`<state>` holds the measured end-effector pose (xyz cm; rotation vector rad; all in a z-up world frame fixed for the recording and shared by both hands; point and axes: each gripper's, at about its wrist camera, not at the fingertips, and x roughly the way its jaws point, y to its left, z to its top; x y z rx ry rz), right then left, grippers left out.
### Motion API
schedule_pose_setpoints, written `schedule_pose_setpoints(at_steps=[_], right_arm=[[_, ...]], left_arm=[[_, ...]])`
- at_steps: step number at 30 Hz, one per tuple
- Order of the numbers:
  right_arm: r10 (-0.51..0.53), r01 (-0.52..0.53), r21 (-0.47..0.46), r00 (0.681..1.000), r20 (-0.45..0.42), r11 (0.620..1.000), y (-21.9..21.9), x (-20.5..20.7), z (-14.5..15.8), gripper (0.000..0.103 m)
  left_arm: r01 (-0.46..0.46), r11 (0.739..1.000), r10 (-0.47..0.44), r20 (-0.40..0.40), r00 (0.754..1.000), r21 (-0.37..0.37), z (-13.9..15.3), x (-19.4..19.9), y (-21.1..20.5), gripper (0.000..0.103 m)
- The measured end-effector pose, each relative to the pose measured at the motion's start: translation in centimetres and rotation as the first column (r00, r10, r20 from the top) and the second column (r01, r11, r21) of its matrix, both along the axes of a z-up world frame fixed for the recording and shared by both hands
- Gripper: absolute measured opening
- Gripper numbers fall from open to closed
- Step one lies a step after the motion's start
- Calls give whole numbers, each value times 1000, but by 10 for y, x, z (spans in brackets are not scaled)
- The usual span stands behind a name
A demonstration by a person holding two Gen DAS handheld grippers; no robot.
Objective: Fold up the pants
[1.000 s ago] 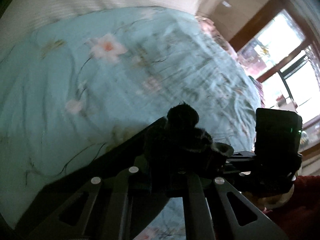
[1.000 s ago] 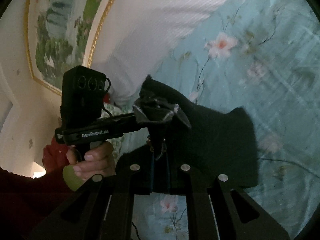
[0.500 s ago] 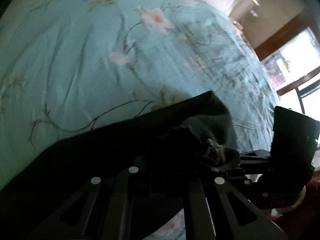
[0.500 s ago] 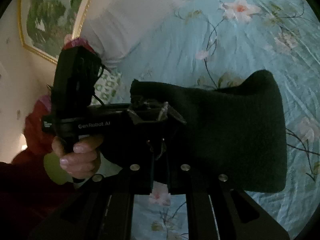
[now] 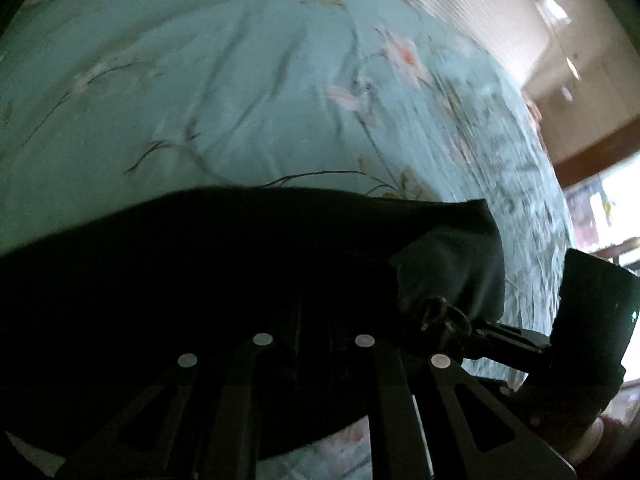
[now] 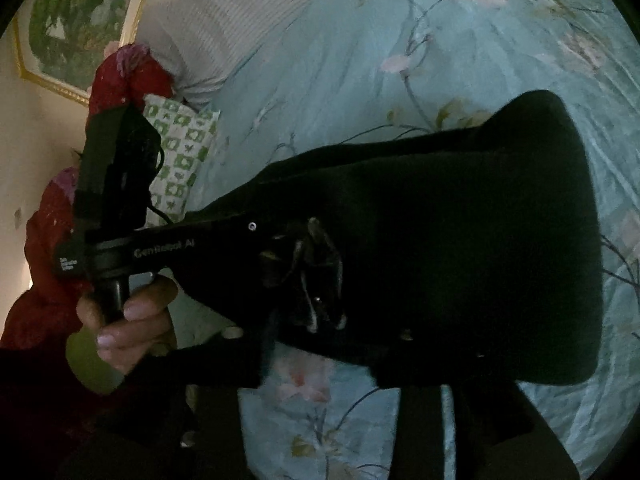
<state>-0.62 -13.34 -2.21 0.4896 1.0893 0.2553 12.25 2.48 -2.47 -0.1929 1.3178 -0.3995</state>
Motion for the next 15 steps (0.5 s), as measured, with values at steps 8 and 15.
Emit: schedule_pose_setpoints(at_steps=[8,15], right_arm=[[92,-92,-27,996,0,995,20,-1,4,50],[127,-126,-24,991,35,992,31,4,26,50]], left_arm=[[-149,988,148,-22,989,-31,6,-30,42,20],[-248,968,247,-17,969,-39,13,-55,79,30]])
